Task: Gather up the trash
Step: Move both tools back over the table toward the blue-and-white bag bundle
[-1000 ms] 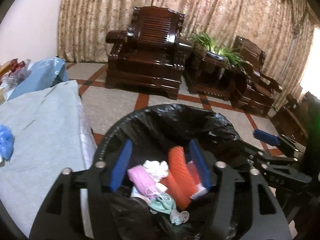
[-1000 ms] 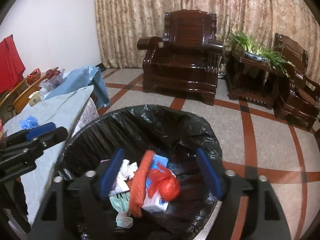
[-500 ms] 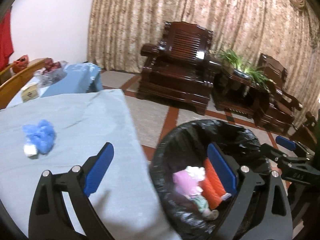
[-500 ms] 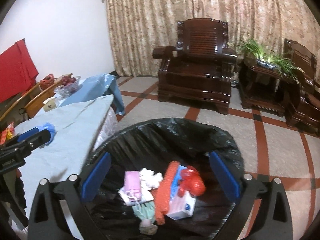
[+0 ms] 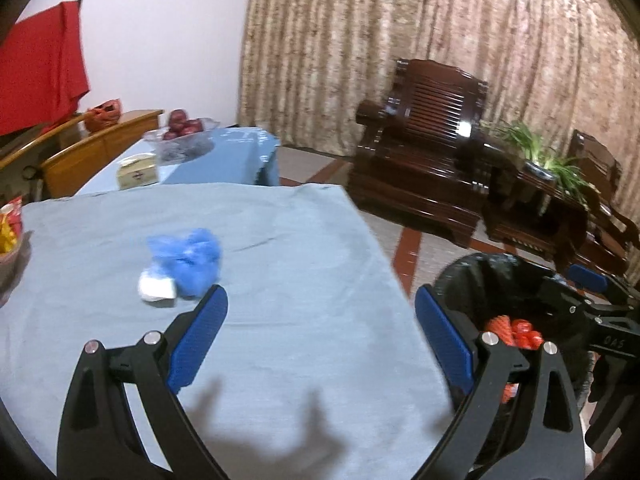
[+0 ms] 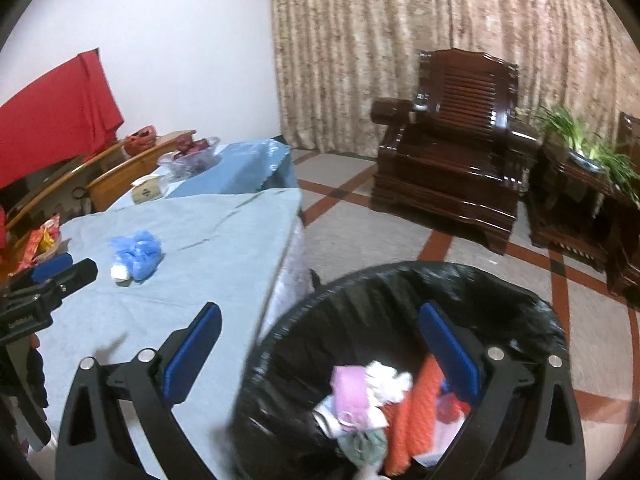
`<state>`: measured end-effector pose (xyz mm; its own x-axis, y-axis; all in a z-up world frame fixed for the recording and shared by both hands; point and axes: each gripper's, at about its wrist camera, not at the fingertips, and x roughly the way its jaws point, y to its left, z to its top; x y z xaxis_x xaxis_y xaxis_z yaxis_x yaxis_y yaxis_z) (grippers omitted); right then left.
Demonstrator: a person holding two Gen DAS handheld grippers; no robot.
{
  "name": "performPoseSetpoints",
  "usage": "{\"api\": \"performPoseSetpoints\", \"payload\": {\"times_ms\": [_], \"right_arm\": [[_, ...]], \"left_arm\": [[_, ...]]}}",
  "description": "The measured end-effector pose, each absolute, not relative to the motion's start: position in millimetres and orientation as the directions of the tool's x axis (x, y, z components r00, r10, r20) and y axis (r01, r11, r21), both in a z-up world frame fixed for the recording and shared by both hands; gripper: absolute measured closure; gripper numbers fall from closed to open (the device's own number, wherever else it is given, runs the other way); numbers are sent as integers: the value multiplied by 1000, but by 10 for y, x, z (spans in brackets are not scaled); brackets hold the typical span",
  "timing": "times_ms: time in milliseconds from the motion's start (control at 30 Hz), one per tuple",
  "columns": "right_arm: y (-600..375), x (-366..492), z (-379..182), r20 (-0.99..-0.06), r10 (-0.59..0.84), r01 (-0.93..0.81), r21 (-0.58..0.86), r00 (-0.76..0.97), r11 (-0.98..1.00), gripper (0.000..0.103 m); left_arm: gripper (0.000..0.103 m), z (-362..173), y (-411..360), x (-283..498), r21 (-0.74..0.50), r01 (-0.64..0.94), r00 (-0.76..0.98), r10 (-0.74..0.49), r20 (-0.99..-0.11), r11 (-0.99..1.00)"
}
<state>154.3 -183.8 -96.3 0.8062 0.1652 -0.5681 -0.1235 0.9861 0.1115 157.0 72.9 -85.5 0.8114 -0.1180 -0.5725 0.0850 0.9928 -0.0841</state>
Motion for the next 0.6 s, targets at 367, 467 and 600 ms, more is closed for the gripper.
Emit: {"api": "performPoseSetpoints", "payload": {"times_ms": [367,467,600], "right_arm": [[-1058,1935,-1021,-549,236,-213,107,802,971,6],[-863,2058,-1062,-551,255,-232,113,795,966,6],[-588,2230,-1138,-552,273,-255,111,788,960,6]], "left_arm": [[11,-947,1678,1699,-53,-75,813,30,-581,996],[11,-1011,1874,1739,-50,-106,808,57,-586,993],[11,-1137,2132,1833,-44,-143,793,88,-602,989]]}}
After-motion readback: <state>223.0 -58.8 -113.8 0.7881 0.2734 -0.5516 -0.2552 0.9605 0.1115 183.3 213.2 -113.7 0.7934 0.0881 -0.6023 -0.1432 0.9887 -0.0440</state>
